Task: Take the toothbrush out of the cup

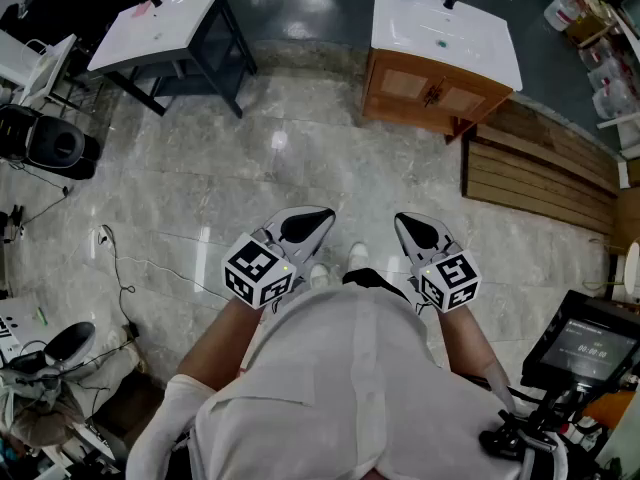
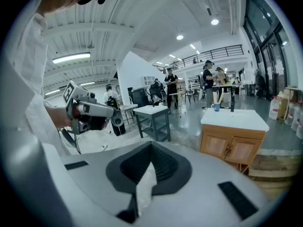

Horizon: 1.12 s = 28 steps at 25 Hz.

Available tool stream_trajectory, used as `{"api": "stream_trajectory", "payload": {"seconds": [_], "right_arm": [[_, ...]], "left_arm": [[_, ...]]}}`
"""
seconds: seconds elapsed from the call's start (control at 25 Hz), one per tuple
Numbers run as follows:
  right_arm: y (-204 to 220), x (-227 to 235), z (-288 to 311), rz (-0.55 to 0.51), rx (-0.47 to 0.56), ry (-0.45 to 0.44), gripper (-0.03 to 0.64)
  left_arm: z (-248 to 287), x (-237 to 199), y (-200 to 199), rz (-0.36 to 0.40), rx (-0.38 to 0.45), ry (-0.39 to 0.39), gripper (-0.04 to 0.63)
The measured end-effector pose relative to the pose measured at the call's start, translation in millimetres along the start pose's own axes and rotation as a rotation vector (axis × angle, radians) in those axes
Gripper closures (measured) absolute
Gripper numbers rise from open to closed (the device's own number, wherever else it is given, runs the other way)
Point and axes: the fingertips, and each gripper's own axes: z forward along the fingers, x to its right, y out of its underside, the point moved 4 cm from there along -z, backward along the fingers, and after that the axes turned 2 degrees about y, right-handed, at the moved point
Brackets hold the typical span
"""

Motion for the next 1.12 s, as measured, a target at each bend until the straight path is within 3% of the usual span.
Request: {"api": "stream_trajectory", "payload": {"seconds": [0.2,0.68,1.0,1.12], "right_arm": [[-5.2,29.5,-4.8,-0.001,0.006,-0.014,0.612],[-19.7,123.6,-7.3,0.012,0.048,-0.014,0.612],[-27.8,171.5,15.2,0.047,0.07,0.057,0.606],[-30.6,188.7,31.7,0.06,0.058,0.115,0.525]], "left_arm": [[23.6,-2.1,-9.5,-0.019,-0.008,-0.038,0.589],[112.2,-13.7,-58.1,0.015,-0.002,-0.05,0.589],[154.3,-53.4,-73.5,0.026,-0.04,-0.016,0.589],[171.0,-80.4,-76.8,0.023,-0.03,0.023,0.589]]}}
